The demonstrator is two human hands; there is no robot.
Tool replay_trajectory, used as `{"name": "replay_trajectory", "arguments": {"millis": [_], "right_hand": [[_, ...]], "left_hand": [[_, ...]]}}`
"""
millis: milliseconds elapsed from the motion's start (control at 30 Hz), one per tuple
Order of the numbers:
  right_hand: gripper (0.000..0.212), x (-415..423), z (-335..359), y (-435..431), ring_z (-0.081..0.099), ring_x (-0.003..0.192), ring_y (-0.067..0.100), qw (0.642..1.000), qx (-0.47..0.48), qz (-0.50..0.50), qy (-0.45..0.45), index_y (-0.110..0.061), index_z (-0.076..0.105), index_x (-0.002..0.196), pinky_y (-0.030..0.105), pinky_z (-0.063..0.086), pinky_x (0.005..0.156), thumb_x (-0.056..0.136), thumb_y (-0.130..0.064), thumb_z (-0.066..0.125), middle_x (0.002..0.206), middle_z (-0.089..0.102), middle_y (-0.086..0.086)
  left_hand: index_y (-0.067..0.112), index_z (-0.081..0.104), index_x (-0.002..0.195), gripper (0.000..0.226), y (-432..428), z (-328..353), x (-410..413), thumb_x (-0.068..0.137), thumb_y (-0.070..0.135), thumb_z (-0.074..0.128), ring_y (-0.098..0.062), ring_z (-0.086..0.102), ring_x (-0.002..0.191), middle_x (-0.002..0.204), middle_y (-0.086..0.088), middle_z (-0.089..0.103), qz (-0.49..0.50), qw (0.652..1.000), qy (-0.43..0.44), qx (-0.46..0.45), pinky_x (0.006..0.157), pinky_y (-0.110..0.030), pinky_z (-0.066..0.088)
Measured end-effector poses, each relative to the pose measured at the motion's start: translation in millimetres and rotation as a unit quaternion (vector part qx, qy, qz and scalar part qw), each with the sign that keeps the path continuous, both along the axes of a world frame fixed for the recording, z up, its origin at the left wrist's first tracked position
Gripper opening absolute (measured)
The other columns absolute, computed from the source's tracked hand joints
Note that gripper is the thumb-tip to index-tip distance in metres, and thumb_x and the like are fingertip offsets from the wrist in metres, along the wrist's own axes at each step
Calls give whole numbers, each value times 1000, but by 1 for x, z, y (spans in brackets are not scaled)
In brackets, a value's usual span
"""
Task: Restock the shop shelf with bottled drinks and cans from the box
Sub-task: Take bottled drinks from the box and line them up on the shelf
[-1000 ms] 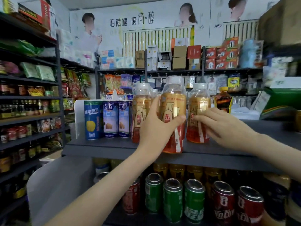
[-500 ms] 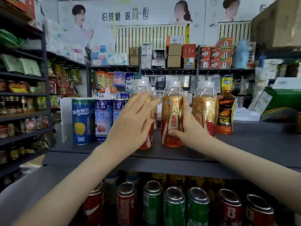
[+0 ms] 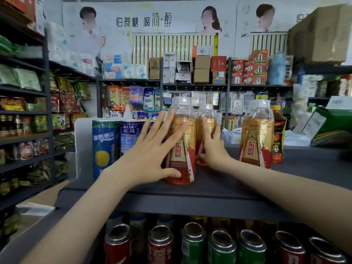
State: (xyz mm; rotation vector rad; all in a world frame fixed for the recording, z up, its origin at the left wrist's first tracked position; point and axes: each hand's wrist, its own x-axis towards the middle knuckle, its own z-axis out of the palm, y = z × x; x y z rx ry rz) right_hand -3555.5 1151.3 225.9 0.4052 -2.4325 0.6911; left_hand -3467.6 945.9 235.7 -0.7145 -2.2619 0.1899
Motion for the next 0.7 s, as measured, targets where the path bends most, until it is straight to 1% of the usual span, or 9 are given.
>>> {"name": "replay_trajectory", "arguments": {"millis": [100, 233, 300, 367, 433, 500, 567, 633, 700], "right_hand": [[115, -19, -1, -2, -2, 139, 53, 1000, 4, -20, 1, -49, -27, 139, 53, 31, 103, 86, -1, 63, 149, -38, 12], [108, -34, -1, -7, 5, 138, 56, 999, 7, -45, 0, -44, -22, 144, 54, 32, 102, 89, -1, 60, 150, -37, 14], [107, -37, -1, -8, 8, 137, 56, 999, 10, -53, -2, -42, -22, 145, 53, 35, 100, 89, 0, 59, 150, -37, 15], [108, -39, -1, -9, 9, 138, 53, 997, 19, -69, -10, -41, -23, 145, 53, 37, 98, 89, 1, 59, 150, -37, 15], [108, -37, 0, -12, 2, 141, 49, 995, 33, -94, -26, -41, -25, 144, 53, 39, 98, 89, 1, 59, 151, -35, 13], [107, -25, 5, -16, -5, 143, 45, 991, 64, -109, -51, -36, -26, 144, 52, 38, 100, 90, -1, 59, 153, -32, 11], [103, -3, 15, -16, -9, 144, 41, 988, 102, -105, -53, -27, -22, 148, 50, 32, 107, 89, -2, 59, 155, -27, 12], [96, 26, 24, -7, -7, 145, 36, 980, 169, -99, 23, -18, -9, 152, 49, 23, 114, 85, 0, 58, 157, -17, 14], [86, 55, 29, 14, 3, 145, 37, 957, 216, -80, 176, -11, 12, 151, 49, 20, 116, 81, 1, 60, 157, 0, 19]], "left_hand": [[45, -41, 132, 111, -2, -1, -4, 74, 74, 49, -15, -47, 131, 140, 9, -53, -10, 1000, 2, 4, 109, -40, -25], [42, -31, 141, 104, -5, -1, -10, 69, 81, 33, -17, -37, 138, 150, 6, -41, -31, 999, 14, 6, 112, -45, -16], [40, -27, 144, 105, -5, -2, -12, 68, 80, 33, -17, -33, 140, 152, 5, -37, -35, 999, 15, 8, 114, -48, -11], [40, -27, 144, 105, -4, -2, -10, 69, 79, 35, -17, -33, 140, 151, 5, -39, -39, 999, 16, 9, 114, -48, -10], [41, -29, 143, 107, -2, -5, -6, 75, 73, 47, -14, -35, 139, 148, 6, -43, -54, 998, 6, 18, 115, -44, -12], [44, -27, 143, 109, 3, -9, -1, 81, 56, 62, -11, -36, 138, 146, 9, -46, -83, 995, -24, 46, 113, -34, -15], [48, -17, 145, 103, 11, -13, 3, 84, 45, 66, -7, -32, 140, 147, 14, -43, -113, 988, -28, 98, 109, -25, -12], [50, -12, 145, 98, 20, -17, 4, 85, 45, 65, -7, -27, 142, 149, 17, -39, -114, 983, -13, 143, 108, -24, -8], [51, -13, 143, 99, 26, -20, 5, 84, 44, 66, -7, -26, 141, 148, 18, -40, -102, 982, -7, 159, 108, -27, -4]]}}
